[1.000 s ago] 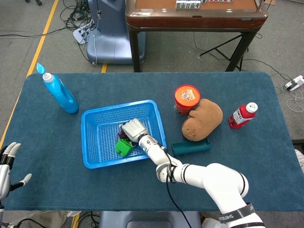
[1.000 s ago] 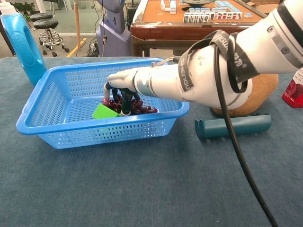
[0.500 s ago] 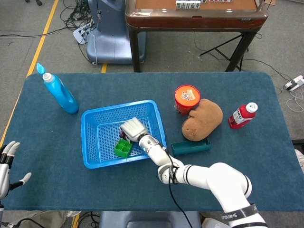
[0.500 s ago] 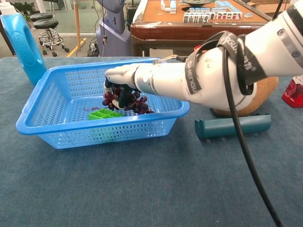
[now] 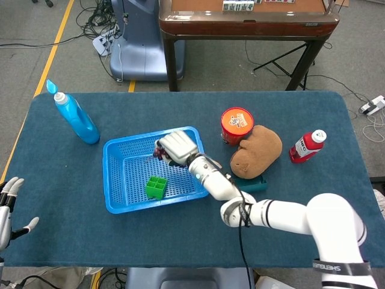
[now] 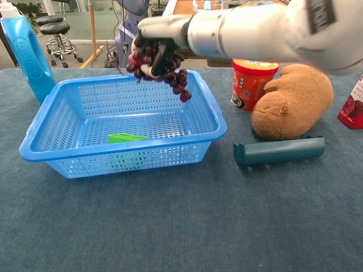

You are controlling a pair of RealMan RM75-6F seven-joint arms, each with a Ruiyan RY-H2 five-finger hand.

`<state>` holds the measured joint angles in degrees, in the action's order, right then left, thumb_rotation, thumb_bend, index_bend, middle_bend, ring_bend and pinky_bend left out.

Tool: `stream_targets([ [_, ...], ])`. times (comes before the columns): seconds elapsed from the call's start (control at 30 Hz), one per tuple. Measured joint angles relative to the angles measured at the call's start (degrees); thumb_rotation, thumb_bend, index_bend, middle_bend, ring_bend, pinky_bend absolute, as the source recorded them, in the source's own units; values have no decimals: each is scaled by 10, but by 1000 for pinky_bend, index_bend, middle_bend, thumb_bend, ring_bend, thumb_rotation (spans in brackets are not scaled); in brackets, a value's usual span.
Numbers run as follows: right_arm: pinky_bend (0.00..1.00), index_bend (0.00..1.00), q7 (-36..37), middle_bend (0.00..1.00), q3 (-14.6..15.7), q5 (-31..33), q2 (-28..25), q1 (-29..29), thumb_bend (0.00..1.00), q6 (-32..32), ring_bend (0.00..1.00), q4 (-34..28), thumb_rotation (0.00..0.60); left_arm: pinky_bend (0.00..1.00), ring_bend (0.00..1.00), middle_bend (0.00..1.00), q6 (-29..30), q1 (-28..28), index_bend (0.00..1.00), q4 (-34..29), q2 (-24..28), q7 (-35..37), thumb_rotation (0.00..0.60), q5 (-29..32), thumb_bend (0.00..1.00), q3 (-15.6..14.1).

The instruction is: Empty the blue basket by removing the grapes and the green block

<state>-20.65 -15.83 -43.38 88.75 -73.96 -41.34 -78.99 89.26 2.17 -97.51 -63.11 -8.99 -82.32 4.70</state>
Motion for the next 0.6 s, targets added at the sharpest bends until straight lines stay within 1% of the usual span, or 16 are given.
stream_targets([
  [0.17, 790, 483, 16, 462, -3, -24, -98, 46, 514, -30, 491, -78, 600, 153, 85, 85, 0, 1, 114, -4, 1, -2, 600, -3, 189, 0],
  [0.23, 790, 483, 21, 462, -2, -30, -129, 64, 512, -39, 491, -100, 600, 153, 85, 85, 0, 1, 114, -5, 1, -3, 600, -4, 189, -1],
  [0.27, 790, 483, 25, 462, 0, -34, -149, 78, 511, -44, 491, -111, 600, 153, 85, 85, 0, 2, 114, -6, 1, -3, 600, -5, 188, -1],
  [0.37, 790, 483, 35, 462, 14, -42, -185, 110, 506, -51, 491, -127, 600, 153, 85, 85, -1, 3, 115, -9, 0, -6, 600, -9, 188, -2],
  [0.47, 790, 483, 42, 454, 32, -42, -194, 126, 501, -47, 491, -122, 600, 153, 85, 85, -1, 5, 115, -13, -1, -10, 600, -13, 188, -3],
  [0.53, 785, 483, 44, 439, 37, -41, -192, 130, 495, -42, 491, -110, 600, 153, 85, 85, -1, 5, 114, -14, -1, -12, 600, -16, 188, -4],
  [0.6, 758, 483, 47, 417, 43, -38, -185, 133, 483, -34, 483, -91, 600, 153, 85, 85, 0, 5, 114, -14, -1, -13, 600, -17, 188, -5],
])
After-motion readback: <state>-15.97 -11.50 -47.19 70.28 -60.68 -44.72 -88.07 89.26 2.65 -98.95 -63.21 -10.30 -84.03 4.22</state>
